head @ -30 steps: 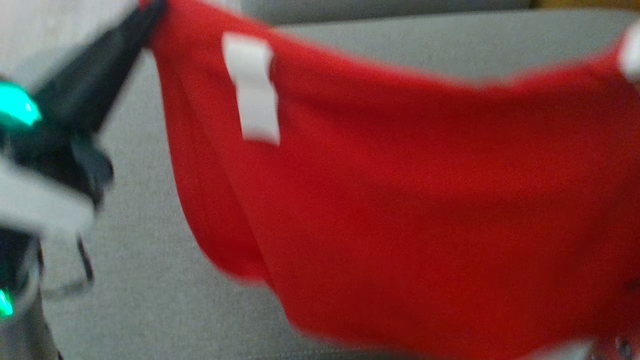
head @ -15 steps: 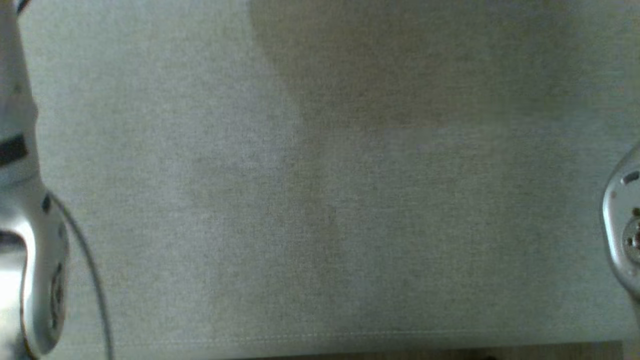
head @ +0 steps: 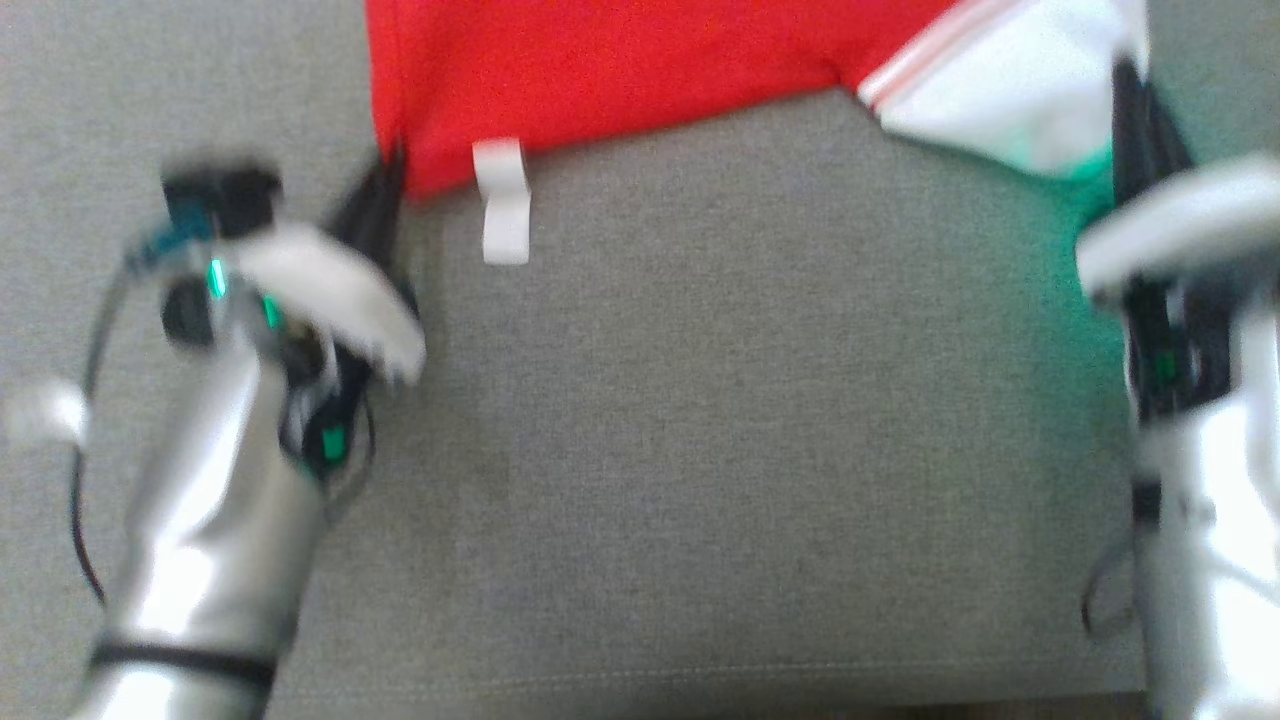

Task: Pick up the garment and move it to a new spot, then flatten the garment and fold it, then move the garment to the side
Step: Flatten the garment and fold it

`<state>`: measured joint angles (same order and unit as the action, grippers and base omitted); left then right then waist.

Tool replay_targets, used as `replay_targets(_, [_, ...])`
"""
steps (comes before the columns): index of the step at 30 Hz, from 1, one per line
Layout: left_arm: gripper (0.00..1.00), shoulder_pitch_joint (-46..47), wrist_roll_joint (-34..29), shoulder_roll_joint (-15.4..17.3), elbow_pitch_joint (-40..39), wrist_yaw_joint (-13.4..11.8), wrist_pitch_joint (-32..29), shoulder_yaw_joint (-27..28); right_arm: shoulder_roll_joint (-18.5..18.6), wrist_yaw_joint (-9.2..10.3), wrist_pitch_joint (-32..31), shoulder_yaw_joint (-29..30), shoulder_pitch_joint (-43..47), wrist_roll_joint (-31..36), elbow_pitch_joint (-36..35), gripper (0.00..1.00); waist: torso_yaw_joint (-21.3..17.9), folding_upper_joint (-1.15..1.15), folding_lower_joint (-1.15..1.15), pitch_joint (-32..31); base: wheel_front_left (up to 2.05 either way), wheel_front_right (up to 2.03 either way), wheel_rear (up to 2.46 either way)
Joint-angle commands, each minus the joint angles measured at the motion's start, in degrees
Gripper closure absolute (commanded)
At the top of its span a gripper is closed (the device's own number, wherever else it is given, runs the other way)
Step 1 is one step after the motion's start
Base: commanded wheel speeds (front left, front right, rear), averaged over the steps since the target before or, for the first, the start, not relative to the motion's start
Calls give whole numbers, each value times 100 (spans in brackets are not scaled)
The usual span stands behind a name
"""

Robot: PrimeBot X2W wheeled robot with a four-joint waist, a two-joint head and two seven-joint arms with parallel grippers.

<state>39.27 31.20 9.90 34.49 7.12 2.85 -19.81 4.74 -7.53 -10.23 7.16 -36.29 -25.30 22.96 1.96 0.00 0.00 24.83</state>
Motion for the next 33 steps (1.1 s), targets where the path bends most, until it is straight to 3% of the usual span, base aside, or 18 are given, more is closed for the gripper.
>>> replay_targets(1, [100,-441,129,301,-350,22,136,165,32,4,-104,28,536,-88,-621,100,1,0,0,-209,0,0,0])
replay_targets(9, [100,-2549,610,429,-1657,-237,171,378,-158,4,-728,503,2929,-341,-2558,100,11,0,0,-860,0,0,0])
replay_targets(13, [100,-3397,711,561,-3003,-635,-37,514,-181,4,-972,657,3808,-485,-3604,100,22,0,0,-1145,0,0,0])
replay_targets(14, [100,-3397,711,561,-3003,-635,-37,514,-181,4,-972,657,3808,-485,-3604,100,22,0,0,-1145,0,0,0])
replay_targets(17, [100,-4040,861,582,-4138,-966,-372,542,-184,4,-1168,802,4378,-865,-4171,100,-1,0,0,-1272,0,0,0])
replay_targets(20, [100,-4735,852,684,-4857,-1247,-809,349,-185,4,-1413,784,5050,-1034,-4299,100,-24,0,0,-1308,0,0,0])
replay_targets(25, [100,-5555,950,696,-5299,-1505,-1065,178,-185,4,-1359,805,5781,-944,-3998,100,-30,0,0,-1306,0,0,0])
replay_targets(33, [100,-5218,882,983,-5662,-1494,-1428,216,-186,4,-1629,895,5223,-606,-3953,100,12,0,0,-1295,0,0,0])
